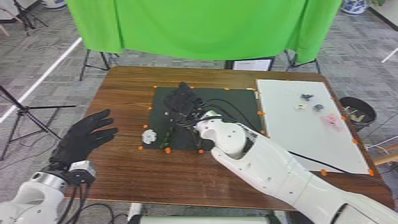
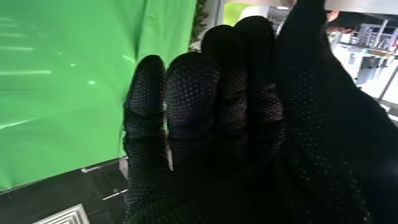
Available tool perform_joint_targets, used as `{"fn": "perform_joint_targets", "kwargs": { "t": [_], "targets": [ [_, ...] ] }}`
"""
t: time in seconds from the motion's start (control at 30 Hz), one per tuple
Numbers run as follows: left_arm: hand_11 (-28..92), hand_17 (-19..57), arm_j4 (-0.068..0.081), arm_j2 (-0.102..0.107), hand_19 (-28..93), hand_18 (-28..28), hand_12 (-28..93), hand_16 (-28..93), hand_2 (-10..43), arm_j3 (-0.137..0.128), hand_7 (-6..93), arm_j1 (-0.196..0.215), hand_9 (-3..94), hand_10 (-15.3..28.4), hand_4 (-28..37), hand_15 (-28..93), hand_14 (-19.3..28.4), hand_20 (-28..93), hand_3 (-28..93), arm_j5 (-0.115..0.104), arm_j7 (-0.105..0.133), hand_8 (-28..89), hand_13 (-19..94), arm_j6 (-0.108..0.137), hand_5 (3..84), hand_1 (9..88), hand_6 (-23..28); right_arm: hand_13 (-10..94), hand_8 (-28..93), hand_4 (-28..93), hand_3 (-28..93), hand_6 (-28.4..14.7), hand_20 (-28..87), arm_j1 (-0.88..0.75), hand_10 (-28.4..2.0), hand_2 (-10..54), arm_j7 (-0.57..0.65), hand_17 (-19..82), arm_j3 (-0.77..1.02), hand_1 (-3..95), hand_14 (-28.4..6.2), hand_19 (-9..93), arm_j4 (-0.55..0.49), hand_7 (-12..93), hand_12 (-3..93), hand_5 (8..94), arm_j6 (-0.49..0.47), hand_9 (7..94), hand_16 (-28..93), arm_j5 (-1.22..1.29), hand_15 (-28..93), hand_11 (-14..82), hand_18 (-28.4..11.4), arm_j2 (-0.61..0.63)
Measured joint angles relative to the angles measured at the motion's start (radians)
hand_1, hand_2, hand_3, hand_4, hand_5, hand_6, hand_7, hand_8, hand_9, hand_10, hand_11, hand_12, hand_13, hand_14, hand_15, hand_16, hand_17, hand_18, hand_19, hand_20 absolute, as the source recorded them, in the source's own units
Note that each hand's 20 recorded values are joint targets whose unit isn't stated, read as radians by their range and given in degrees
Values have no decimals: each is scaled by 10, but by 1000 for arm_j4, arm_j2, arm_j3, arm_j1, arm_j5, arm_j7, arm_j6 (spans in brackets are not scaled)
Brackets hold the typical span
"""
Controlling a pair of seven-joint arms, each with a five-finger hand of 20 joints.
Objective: Arrange flowers
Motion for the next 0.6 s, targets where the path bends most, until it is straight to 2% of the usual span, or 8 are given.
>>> {"fn": "perform_joint_targets", "kwargs": {
  "t": [0.27, 0.43, 0.6],
  "targets": [
    [289, -77, 0, -8, 472, 224, 145, -50, -25, -5, 226, 10, 247, 134, -283, 426, 179, 55, 721, 0, -1, -123, 227, 0, 299, 259, 57, 594, 9, -283, 672, 48, 425, -8, -70, -59, -16, 213, 18, 394, -54, 680, -51, 520, 336, 622, -15, 662, 280, 26, 737, 485, -160, 23],
    [288, -77, 0, -15, 472, 224, 144, -50, -25, -10, 226, 16, 246, 135, -283, 425, 179, 55, 722, 0, -2, -123, 227, 0, 299, 258, 57, 590, 17, -283, 743, 45, 425, -15, -71, -65, -25, 211, 36, 343, -55, 680, -76, 502, 319, 616, -15, 656, 278, 39, 736, 489, -160, 33],
    [289, -77, -4, -15, 472, 224, 145, -50, -25, -13, 226, 30, 246, 133, -283, 426, 179, 55, 722, -1, -1, -123, 227, 0, 299, 259, 57, 576, 17, -283, 800, 39, 425, -32, -80, -77, -23, 210, 72, 329, -59, 684, -170, 504, 315, 574, -35, 626, 277, 88, 735, 486, -161, 72]
  ]
}}
